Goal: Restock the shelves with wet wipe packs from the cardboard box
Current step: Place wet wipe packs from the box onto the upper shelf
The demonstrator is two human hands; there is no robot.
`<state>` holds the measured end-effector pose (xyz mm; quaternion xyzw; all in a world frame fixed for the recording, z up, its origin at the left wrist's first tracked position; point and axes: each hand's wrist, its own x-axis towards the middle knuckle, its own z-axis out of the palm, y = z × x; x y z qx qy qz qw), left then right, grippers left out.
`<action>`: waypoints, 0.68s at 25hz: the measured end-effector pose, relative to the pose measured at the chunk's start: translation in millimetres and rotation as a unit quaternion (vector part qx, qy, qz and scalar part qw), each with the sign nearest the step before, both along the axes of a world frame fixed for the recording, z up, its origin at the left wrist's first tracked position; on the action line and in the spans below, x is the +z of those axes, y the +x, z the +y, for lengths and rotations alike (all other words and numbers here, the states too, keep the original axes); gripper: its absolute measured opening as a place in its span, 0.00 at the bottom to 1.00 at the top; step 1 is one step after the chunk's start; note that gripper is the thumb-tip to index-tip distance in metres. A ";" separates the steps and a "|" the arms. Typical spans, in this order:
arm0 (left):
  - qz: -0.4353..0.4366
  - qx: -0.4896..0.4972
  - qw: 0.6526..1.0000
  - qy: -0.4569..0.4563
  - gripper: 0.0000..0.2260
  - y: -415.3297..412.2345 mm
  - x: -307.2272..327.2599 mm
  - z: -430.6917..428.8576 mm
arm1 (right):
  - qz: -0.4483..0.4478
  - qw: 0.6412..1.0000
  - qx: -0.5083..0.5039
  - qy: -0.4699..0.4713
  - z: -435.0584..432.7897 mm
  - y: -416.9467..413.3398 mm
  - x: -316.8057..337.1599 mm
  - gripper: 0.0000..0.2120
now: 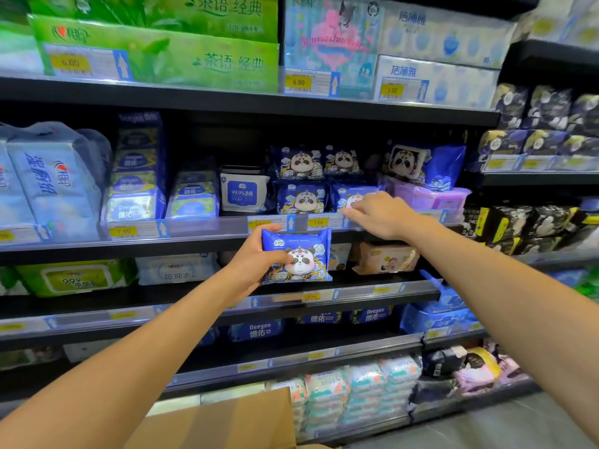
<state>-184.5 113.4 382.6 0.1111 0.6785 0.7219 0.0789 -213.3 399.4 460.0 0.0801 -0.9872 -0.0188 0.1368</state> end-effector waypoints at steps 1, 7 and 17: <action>0.000 -0.001 1.000 0.000 0.28 -0.1 -0.3 1.7 | -0.007 1.000 -0.011 0.011 -1.1 -1.0 -1.0 0.30; 0.004 -0.004 1.000 0.013 0.29 -4.9 -0.3 5.9 | -0.069 0.997 -0.045 -0.009 -8.3 -9.1 3.7 0.35; 0.020 -0.004 1.000 0.022 0.28 -15.3 -8.0 7.9 | -0.094 0.994 -0.044 -0.044 -5.7 -16.1 -1.8 0.43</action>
